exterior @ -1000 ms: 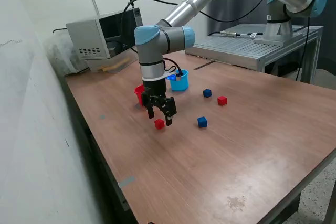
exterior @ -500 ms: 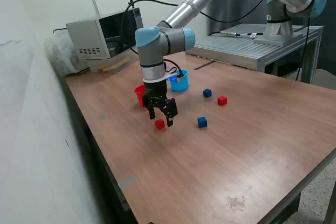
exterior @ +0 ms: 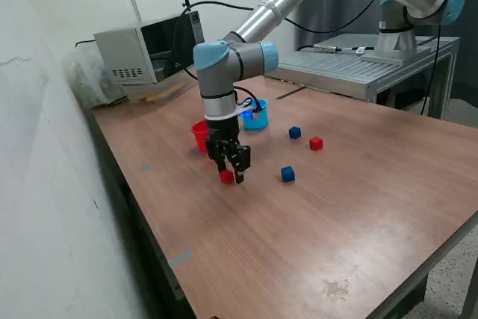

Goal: Place red objects in the red bin, and blue objects in the blue bin.

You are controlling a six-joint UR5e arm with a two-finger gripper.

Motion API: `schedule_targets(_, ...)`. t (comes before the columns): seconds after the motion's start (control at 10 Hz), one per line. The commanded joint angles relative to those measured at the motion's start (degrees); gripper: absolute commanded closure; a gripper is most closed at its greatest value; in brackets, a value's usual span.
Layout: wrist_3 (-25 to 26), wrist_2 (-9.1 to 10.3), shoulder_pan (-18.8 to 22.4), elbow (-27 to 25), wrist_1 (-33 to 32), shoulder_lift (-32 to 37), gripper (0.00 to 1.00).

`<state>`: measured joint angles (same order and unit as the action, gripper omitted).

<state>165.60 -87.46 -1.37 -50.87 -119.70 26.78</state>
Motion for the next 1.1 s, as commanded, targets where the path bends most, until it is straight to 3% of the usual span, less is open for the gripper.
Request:
schedule_targets(0.0,1.99,0.09,-0.03,0.15,-0.62,-0.15,1.00)
schedule_targets(0.7,3.32,-0.08,-1.17,-1.59,-1.32,0.63,1.00)
schedule_targets(1.0,3.06,-0.78,-4.85,-8.97,-0.88,11.42,1.00)
